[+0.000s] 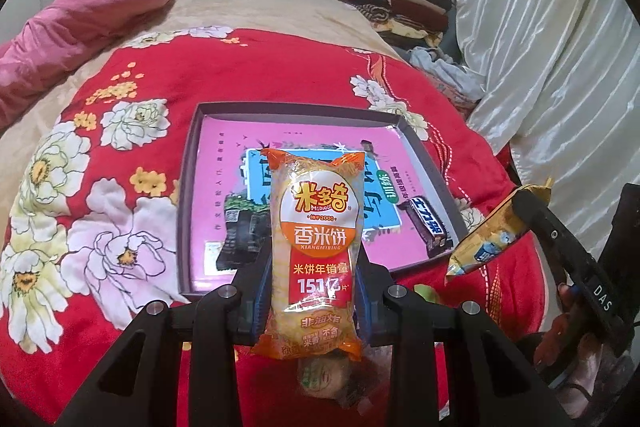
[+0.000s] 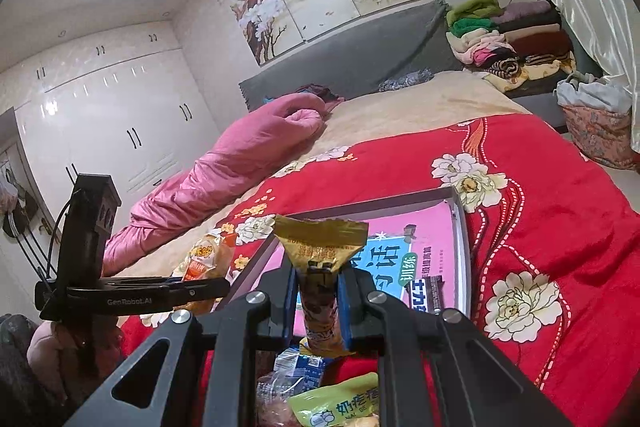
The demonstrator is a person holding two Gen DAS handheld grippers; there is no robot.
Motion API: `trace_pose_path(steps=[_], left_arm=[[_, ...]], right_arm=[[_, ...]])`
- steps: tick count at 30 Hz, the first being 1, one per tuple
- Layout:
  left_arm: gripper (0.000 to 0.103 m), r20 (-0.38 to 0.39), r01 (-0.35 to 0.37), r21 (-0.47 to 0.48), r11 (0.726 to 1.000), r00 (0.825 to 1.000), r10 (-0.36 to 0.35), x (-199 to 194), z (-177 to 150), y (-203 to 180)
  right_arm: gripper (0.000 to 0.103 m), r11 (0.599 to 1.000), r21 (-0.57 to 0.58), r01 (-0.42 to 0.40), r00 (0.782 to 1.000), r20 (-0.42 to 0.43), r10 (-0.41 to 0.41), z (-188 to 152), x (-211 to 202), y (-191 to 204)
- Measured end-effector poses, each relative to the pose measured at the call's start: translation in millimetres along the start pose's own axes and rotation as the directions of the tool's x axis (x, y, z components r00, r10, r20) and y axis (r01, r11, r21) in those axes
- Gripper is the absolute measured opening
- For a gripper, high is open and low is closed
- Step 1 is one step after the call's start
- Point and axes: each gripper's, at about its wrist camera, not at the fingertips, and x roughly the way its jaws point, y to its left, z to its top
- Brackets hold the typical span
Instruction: Organize snacks
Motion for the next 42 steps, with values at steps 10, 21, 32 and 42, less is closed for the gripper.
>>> trace_pose_path(steps=[10, 21, 32, 42], left_arm=[[0.035, -0.017, 0.003, -0.008, 1.000, 1.000, -0.003, 13.1, 4.2, -0.2], [0.035, -0.027, -0.005, -0.010, 1.000, 1.000, 0.004, 26.4, 8.3, -2.1], [0.035, -0.053, -0.017, -0.003, 1.000, 0.998, 0.017, 46.9, 9.6, -1.9], [0.035, -0.076, -0.024, 0.000, 1.000, 0.997, 0.024, 61.3, 10.0, -1.4]], right_arm=[[0.017, 1.000, 0.001, 0.015, 1.000, 0.012, -0.015, 4.1, 2.5, -2.8], [0.017, 1.000, 0.004, 0.026, 1.000, 0.010, -0.026, 8.7, 12.0, -7.6], [0.017, 0.998, 0.015, 0.063, 0.998, -0.011, -0.062, 8.3, 22.1, -17.2], [0.017, 0.995, 0.004, 0.095, 0.995, -0.028, -0.095, 8.1, 29.8, -21.3]])
